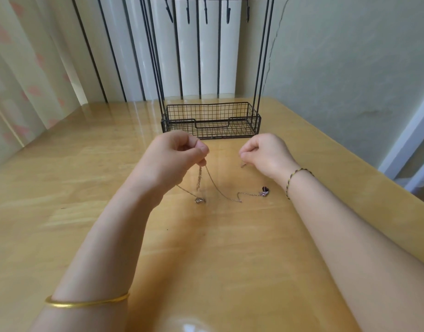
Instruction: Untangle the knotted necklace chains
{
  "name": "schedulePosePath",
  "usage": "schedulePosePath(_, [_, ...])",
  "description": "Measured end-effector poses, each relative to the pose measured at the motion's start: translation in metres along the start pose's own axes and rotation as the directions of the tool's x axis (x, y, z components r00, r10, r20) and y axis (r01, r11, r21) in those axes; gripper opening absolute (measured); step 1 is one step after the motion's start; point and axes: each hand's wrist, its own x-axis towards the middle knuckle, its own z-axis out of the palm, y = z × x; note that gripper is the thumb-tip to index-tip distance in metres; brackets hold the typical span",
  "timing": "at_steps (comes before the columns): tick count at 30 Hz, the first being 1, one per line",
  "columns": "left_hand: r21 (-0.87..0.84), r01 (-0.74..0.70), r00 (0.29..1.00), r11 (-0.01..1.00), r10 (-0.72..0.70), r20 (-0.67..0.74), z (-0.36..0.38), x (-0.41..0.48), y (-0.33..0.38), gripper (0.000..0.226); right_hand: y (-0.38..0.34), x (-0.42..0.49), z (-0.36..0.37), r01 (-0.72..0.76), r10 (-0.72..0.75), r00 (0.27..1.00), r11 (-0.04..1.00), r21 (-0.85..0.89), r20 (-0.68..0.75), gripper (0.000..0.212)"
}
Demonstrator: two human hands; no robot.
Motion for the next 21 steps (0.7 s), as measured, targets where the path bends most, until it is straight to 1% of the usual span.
schedulePosePath(3, [-0.046,-0.011,0.999,0.999,0.009,-0.037,-0.004,0.000,0.001,0.009,0.012,0.004,0.009,-0.030,0.035,0.999,0.980,-0.196,0.023,0.022])
schedulePosePath(4, [-0.057,-0.012,0.999,0.998,0.010,-0.046,-0.005,0.001,0.001,0.009,0.012,0.002,0.011,-0.033,0.033,0.999,0.973,-0.229,0.000,0.026])
schedulePosePath(5, [-0.067,-0.013,0.999,0.998,0.010,-0.054,-0.005,0.001,0.002,0.009,0.010,-0.001,0.012,-0.009,0.003,1.000,0.974,-0.226,-0.029,0.027])
schedulePosePath(6, [-0.076,-0.015,0.998,0.997,0.010,-0.059,-0.007,0.001,0.002,0.010,0.005,-0.004,0.013,0.041,-0.048,0.998,0.983,-0.181,-0.031,0.026])
schedulePosePath(7, [-0.086,-0.017,0.998,0.996,0.012,-0.061,-0.007,0.001,0.002,0.010,-0.002,-0.008,0.012,0.095,-0.096,0.995,0.994,-0.063,-0.010,0.023])
schedulePosePath(8, [-0.095,-0.018,0.998,0.995,0.012,-0.063,-0.007,0.001,0.002,0.011,-0.012,-0.014,0.013,0.109,-0.116,0.992,0.988,0.112,0.056,0.020])
schedulePosePath(9, [-0.106,-0.017,0.998,0.994,0.010,-0.063,-0.008,0.001,0.001,0.011,-0.024,-0.022,0.014,0.076,-0.123,0.981,0.954,0.289,0.148,0.021])
schedulePosePath(10, [-0.121,-0.016,0.998,0.993,0.008,-0.062,-0.008,0.001,0.002,0.011,-0.033,-0.028,0.016,0.015,-0.122,0.963,0.913,0.407,0.239,0.023])
schedulePosePath(11, [-0.140,-0.013,0.998,0.990,0.005,-0.062,-0.008,0.001,0.002,0.011,-0.039,-0.033,0.018,-0.034,-0.122,0.942,0.893,0.449,0.314,0.025])
schedulePosePath(13, [-0.185,-0.008,0.998,0.983,-0.005,-0.070,-0.009,0.000,0.002,0.012,-0.045,-0.037,0.022,-0.061,-0.113,0.918,0.907,0.416,0.380,0.026])
schedulePosePath(16, [-0.215,-0.009,0.996,0.977,-0.011,-0.089,-0.009,0.001,0.002,0.011,-0.045,-0.041,0.020,-0.086,-0.086,0.910,0.917,0.389,0.405,0.027])
schedulePosePath(19, [-0.224,-0.003,0.995,0.975,-0.019,-0.098,-0.009,0.001,0.002,0.010,-0.042,-0.041,0.014,-0.082,-0.102,0.919,0.895,0.438,0.380,0.031])
schedulePosePath(21, [-0.216,0.012,0.995,0.976,-0.033,-0.090,-0.009,0.001,0.001,0.010,-0.041,-0.040,0.008,-0.016,-0.140,0.937,0.898,0.440,0.321,0.029])
